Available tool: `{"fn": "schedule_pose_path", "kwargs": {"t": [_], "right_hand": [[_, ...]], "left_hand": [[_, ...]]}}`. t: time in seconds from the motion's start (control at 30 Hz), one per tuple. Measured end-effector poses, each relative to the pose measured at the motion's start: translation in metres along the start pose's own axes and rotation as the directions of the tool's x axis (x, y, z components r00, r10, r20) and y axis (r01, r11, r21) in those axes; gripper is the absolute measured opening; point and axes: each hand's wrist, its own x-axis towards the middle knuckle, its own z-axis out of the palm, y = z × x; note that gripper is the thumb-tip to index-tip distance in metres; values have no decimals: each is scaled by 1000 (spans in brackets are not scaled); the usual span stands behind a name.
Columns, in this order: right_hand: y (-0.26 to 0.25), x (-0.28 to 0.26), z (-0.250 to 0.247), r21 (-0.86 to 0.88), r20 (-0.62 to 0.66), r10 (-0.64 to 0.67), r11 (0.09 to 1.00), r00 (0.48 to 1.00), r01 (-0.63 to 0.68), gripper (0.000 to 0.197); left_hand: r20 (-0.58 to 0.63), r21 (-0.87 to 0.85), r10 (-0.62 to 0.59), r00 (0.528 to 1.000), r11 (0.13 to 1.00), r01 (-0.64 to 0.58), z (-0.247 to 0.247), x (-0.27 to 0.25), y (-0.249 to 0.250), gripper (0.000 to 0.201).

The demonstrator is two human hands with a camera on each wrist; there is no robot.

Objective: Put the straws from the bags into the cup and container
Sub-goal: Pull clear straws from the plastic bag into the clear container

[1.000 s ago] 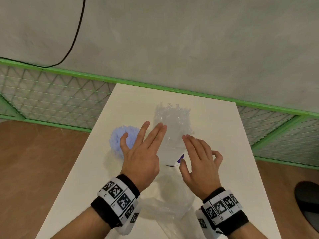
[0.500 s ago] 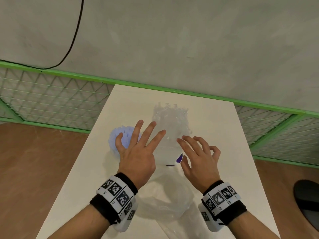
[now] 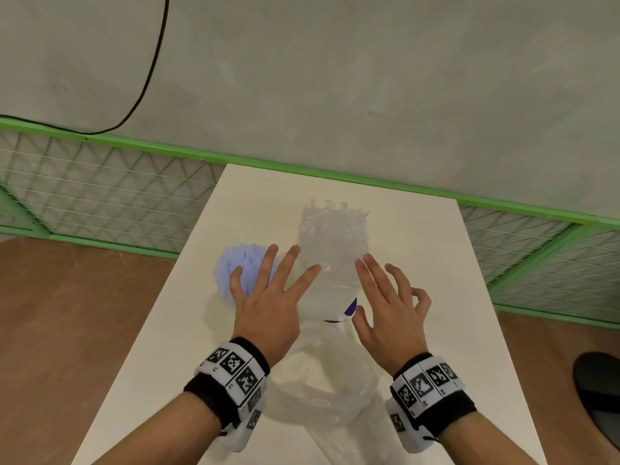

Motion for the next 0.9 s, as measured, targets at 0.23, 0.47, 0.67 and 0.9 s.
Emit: {"fn": "schedule_pose_path", "kwargs": {"t": [0.23, 0.47, 0.67, 0.9], "right_hand": [[-4, 14, -21, 157, -89, -1, 988, 996, 15, 65], [-21, 15, -18, 43, -131, -83, 995, 988, 89, 65], [-17, 16, -10, 50, -52, -101, 993, 994, 104, 60], [-36, 45, -45, 326, -211, -96, 931, 973, 162, 51]], "left_hand": [[-70, -241, -104, 992, 967, 84, -9, -6, 0, 89], [-133, -42, 19, 991, 999, -25, -4, -2, -1, 93], [-170, 4, 17, 985, 1000, -16, -7, 6, -6, 85], [-256, -126, -27, 966, 992, -6, -16, 9, -9, 35]]}}
